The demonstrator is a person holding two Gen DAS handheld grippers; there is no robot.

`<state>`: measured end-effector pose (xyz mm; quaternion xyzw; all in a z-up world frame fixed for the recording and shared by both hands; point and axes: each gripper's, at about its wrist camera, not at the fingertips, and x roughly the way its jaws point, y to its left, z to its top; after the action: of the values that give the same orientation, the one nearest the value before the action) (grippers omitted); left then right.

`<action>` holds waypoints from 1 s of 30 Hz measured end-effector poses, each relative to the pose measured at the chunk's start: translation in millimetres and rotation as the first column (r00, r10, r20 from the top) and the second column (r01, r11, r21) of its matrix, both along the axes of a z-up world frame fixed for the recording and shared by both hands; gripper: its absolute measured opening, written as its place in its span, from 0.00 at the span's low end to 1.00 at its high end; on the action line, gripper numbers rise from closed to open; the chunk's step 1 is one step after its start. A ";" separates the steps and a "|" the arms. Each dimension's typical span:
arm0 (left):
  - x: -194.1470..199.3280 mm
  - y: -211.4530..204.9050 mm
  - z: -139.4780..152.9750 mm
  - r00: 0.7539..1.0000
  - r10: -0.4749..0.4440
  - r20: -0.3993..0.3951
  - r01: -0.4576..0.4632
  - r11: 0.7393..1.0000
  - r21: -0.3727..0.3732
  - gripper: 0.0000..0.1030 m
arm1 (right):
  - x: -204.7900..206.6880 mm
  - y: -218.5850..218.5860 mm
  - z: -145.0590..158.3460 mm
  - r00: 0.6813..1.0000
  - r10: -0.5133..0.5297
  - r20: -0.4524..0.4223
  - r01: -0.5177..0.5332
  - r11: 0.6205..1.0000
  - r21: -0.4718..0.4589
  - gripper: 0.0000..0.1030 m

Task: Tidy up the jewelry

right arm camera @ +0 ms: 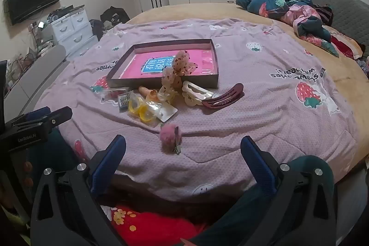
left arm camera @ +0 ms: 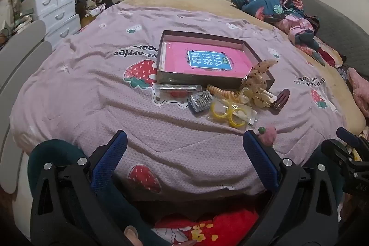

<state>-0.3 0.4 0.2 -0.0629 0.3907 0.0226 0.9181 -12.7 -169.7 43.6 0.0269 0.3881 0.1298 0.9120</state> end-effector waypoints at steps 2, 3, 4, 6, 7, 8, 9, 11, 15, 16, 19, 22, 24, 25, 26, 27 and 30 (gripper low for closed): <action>0.0 -0.1 0.2 1.000 -0.001 -0.001 0.001 1.000 0.001 0.91 | -0.7 -0.4 0.5 1.000 -0.002 0.007 0.002 1.000 0.006 0.96; 0.1 -0.1 0.1 1.000 -0.001 0.000 0.001 1.000 0.002 0.91 | -0.7 0.1 0.5 1.000 0.000 0.006 0.000 1.000 0.002 0.96; 0.0 0.0 0.1 1.000 0.000 0.000 0.000 1.000 0.001 0.91 | -0.6 0.6 0.3 1.000 0.000 0.004 0.000 1.000 -0.001 0.96; 0.1 -0.2 0.0 1.000 -0.001 0.000 0.001 1.000 0.003 0.91 | -1.0 0.7 0.5 1.000 0.000 0.005 0.000 1.000 0.002 0.96; 0.1 -0.1 -0.1 1.000 0.000 -0.001 0.000 1.000 0.004 0.91 | -1.1 0.6 0.6 1.000 0.002 0.004 -0.002 1.000 0.004 0.96; 0.0 0.0 0.0 1.000 0.000 -0.002 0.000 1.000 0.003 0.91 | -0.9 0.8 0.5 1.000 0.001 0.002 -0.001 1.000 0.003 0.96; 0.0 -0.2 0.1 1.000 0.000 -0.001 0.000 1.000 0.006 0.91 | -1.0 0.9 0.6 1.000 0.001 0.003 -0.001 1.000 0.003 0.96; 0.1 0.0 0.2 1.000 0.000 0.000 0.000 1.000 0.006 0.91 | -1.3 2.0 -0.7 1.000 0.002 0.004 -0.002 1.000 0.003 0.96; 0.1 -0.2 -0.2 1.000 -0.001 0.000 0.001 1.000 0.005 0.91 | -2.3 1.0 2.7 1.000 -0.002 0.005 0.002 1.000 0.003 0.96; 0.2 -0.2 -0.4 1.000 0.000 -0.001 0.000 1.000 0.005 0.91 | -2.4 1.0 2.7 1.000 -0.001 0.005 0.001 1.000 0.002 0.96; 0.1 -0.2 -0.1 1.000 0.000 0.001 0.000 1.000 0.007 0.91 | -2.7 0.9 2.3 1.000 0.000 0.006 0.000 1.000 0.004 0.96; 0.1 -0.3 -0.2 1.000 0.000 0.001 0.000 1.000 0.006 0.91 | -3.2 1.4 2.2 1.000 0.001 0.007 -0.001 1.000 0.001 0.96; 0.3 -0.3 -0.6 1.000 0.000 0.000 0.000 1.000 0.008 0.91 | -3.2 1.4 2.7 1.000 0.001 0.008 -0.001 1.000 0.000 0.96; 0.3 -0.1 -0.4 1.000 0.000 -0.001 0.000 1.000 0.007 0.91 | -3.2 1.2 3.1 1.000 0.000 0.008 0.000 1.000 0.000 0.96; 0.4 0.0 -0.4 1.000 0.000 -0.001 0.000 1.000 0.008 0.91 | -3.2 1.2 3.0 1.000 0.001 0.007 -0.001 1.000 0.002 0.96; 0.3 -0.1 -0.4 1.000 0.001 0.000 -0.001 1.000 0.008 0.91 | -3.6 1.7 3.0 1.000 0.002 0.009 -0.002 1.000 0.002 0.96; 0.4 -0.1 -0.6 1.000 0.002 0.001 -0.002 1.000 0.010 0.91 | -3.9 2.3 2.6 1.000 0.001 0.009 -0.001 1.000 0.001 0.96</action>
<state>0.1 0.3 -0.4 -0.0588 0.3901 0.0251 0.9186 -16.7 -167.3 46.2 0.0268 0.3840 0.1305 0.9137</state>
